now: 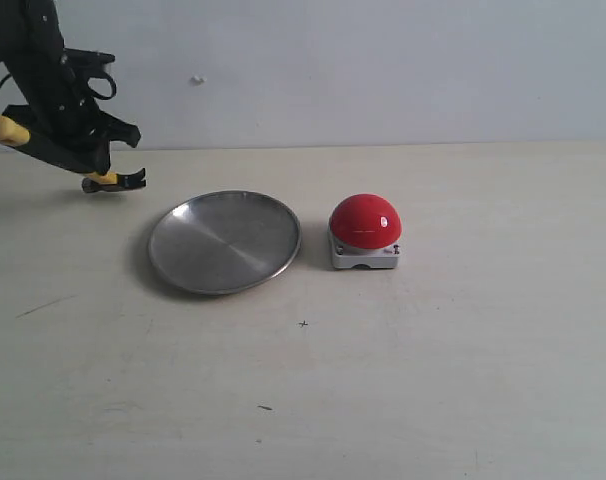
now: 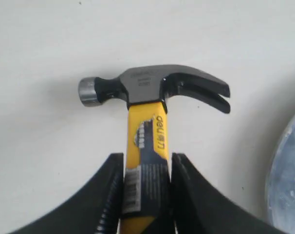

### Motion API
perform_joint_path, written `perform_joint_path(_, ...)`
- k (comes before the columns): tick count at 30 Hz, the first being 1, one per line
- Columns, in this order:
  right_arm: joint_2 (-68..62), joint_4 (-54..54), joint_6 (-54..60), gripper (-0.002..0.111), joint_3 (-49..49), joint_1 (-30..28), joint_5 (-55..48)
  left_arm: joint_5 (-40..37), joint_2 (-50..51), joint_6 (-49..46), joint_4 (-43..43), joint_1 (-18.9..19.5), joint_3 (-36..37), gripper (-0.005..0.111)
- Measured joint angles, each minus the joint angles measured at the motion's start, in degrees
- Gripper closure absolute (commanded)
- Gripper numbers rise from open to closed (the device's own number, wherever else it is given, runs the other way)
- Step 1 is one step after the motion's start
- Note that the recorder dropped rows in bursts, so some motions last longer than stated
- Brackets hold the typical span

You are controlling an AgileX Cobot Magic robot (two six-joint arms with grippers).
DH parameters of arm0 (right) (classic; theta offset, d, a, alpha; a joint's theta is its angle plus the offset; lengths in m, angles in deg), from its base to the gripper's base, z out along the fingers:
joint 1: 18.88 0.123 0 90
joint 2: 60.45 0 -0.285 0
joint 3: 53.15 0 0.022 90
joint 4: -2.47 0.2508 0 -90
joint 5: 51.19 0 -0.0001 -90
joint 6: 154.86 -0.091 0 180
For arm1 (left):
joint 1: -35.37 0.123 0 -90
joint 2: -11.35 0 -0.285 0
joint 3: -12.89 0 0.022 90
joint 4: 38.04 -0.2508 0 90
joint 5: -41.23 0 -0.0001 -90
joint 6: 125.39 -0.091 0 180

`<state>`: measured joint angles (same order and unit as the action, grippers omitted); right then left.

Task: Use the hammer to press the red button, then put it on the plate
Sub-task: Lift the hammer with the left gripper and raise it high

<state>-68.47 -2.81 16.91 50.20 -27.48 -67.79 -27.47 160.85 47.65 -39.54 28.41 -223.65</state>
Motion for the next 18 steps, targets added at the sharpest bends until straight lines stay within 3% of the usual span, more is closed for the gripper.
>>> perform_joint_path(18, 0.0, 0.0, 0.0, 0.108, 0.0, 0.0, 0.0, 3.4, -2.7, -8.2, 18.4, 0.0, 0.0, 0.107)
